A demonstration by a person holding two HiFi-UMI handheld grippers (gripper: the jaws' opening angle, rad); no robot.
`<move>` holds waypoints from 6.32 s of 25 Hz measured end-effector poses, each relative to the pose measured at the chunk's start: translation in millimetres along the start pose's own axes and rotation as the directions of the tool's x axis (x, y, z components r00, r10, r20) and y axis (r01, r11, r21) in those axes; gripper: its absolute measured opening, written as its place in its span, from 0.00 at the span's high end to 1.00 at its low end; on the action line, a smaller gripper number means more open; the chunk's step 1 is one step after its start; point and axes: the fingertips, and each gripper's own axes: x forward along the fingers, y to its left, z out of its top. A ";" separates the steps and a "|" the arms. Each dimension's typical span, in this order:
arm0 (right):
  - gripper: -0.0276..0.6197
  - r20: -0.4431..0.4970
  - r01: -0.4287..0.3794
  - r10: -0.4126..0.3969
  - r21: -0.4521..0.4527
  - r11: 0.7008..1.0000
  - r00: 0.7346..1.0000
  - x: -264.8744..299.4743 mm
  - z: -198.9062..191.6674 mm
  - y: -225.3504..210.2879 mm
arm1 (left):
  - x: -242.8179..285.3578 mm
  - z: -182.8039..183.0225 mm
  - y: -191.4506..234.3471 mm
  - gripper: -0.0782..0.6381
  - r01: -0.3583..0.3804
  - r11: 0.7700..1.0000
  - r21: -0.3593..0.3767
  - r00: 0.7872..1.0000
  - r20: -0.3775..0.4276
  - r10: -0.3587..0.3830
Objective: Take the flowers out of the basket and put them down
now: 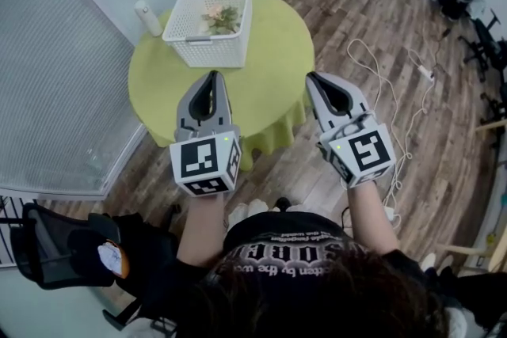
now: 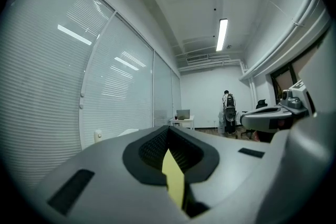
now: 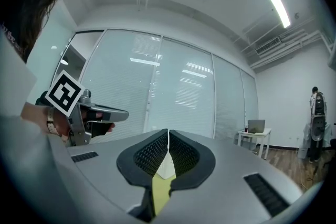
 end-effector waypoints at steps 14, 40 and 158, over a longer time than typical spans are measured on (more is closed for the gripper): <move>0.91 0.014 -0.026 0.026 0.013 1.000 1.000 18.3 -10.6 -39.3 | 41.0 -2.3 -10.0 0.89 -0.039 0.999 0.005 0.999 -0.008 0.039; 0.91 0.018 -0.061 0.060 0.042 0.997 0.998 169.0 -19.4 -111.9 | 177.0 -2.8 53.1 0.89 -0.078 0.997 -0.016 0.997 0.015 0.079; 0.91 0.020 -0.365 0.365 0.020 0.931 0.931 391.0 -73.4 -204.3 | 393.1 -267.4 166.1 0.82 -0.366 0.907 -0.208 0.589 -0.806 0.053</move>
